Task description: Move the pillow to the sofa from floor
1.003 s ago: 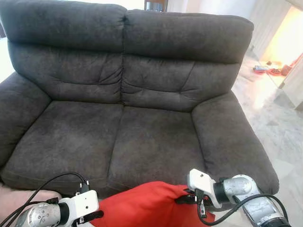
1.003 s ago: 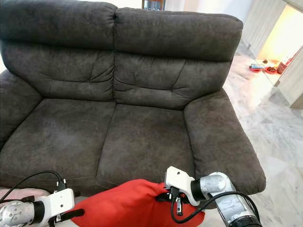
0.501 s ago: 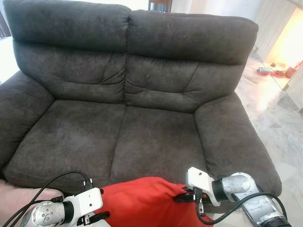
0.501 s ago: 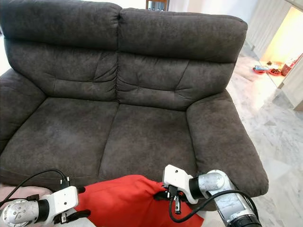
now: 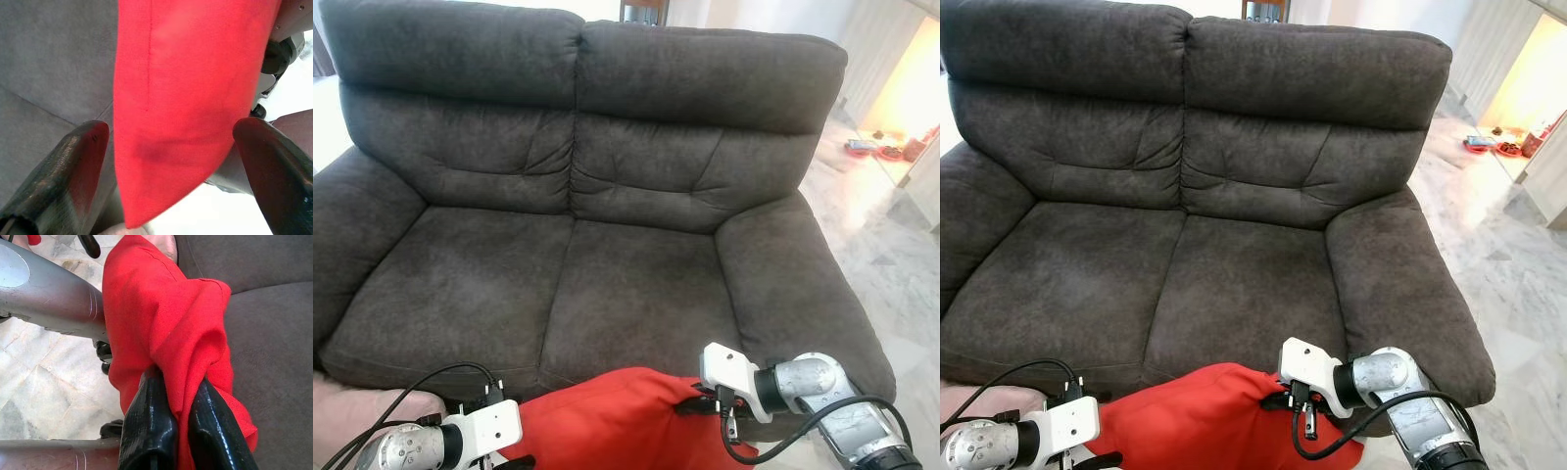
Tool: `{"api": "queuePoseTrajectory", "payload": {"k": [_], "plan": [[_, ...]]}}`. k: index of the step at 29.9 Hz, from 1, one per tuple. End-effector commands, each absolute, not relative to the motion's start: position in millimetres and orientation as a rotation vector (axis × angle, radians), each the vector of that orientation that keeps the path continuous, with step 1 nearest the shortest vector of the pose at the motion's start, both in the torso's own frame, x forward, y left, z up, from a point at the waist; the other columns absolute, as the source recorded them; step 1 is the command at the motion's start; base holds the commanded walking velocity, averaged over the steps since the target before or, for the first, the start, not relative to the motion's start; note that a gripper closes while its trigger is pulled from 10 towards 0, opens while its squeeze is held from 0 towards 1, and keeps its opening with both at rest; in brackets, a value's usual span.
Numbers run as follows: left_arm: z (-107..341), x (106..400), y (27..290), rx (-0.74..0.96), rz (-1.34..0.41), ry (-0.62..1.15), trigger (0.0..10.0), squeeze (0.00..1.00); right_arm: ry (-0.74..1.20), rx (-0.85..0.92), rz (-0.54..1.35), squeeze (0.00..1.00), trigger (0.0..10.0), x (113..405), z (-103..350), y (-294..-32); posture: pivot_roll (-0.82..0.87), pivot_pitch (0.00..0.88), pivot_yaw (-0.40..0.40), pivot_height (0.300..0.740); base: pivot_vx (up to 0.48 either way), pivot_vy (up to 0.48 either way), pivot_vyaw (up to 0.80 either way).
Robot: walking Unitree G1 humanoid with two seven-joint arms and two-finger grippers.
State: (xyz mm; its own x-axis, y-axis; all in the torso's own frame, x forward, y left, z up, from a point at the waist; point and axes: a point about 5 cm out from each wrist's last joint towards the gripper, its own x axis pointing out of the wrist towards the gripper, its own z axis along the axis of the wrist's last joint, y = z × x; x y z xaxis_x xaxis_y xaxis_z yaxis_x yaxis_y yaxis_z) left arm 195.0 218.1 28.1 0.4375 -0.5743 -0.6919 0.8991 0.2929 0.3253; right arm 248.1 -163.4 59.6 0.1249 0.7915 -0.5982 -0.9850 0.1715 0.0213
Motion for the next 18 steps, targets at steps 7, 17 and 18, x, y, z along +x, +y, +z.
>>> {"api": "queuePoseTrajectory", "payload": {"k": [7,17,18], "plan": [[12,188,220,0.784,-1.062,0.544,10.0,0.0,0.403,-0.468,1.38,0.0,10.0,258,89,-156,0.19,0.02,-0.103,0.74,0.0,0.0,0.0],[9,194,229,0.852,-0.991,0.518,10.0,0.0,0.392,-0.49,1.383,0.0,10.0,258,94,-156,0.18,0.008,-0.105,0.74,0.0,0.0,0.0],[10,195,229,0.86,-0.986,0.509,10.0,0.0,0.393,-0.491,1.386,0.0,10.0,258,94,-156,0.18,0.008,-0.105,0.74,0.0,0.0,0.0]]}}
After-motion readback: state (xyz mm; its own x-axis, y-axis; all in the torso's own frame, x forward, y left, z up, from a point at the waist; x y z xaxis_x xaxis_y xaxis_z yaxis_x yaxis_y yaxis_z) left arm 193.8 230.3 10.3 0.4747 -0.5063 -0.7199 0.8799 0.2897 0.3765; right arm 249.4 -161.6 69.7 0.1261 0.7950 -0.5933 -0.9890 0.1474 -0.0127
